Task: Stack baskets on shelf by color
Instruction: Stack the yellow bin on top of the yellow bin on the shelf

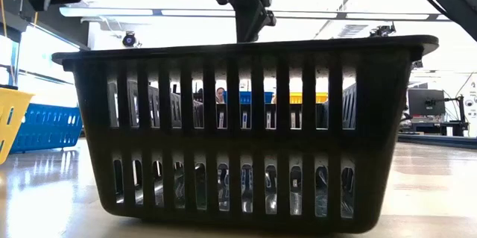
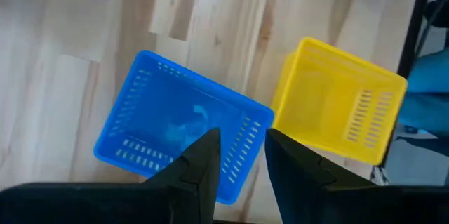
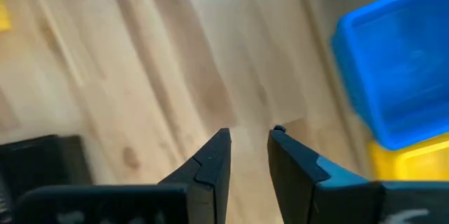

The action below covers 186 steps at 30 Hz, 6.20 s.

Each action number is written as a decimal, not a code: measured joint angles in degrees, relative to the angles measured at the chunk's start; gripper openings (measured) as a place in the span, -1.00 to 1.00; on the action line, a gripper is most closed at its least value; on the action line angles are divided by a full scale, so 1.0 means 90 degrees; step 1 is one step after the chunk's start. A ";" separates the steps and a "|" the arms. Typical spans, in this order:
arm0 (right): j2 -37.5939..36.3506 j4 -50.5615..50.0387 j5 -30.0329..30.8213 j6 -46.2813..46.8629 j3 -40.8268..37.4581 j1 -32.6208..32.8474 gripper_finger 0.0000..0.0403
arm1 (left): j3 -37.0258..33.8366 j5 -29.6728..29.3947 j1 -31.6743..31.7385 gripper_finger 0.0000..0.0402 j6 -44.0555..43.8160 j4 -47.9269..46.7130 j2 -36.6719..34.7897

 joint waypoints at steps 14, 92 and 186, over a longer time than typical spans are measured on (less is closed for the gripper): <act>-0.0002 0.0007 -0.0093 0.1406 0.0000 0.1013 -0.59 | 0.0000 -0.0467 -0.1038 -0.49 -0.2182 -0.0049 0.0003; -0.0002 -0.0026 0.0258 0.1411 0.0000 0.1806 -0.59 | -0.0005 -0.1013 -0.4209 -0.49 -0.9775 0.1802 0.3940; -0.0387 0.0715 0.0930 -0.0447 -0.0002 0.1821 -0.59 | 0.1110 -0.1425 0.2277 -1.00 -0.2871 0.3861 0.2587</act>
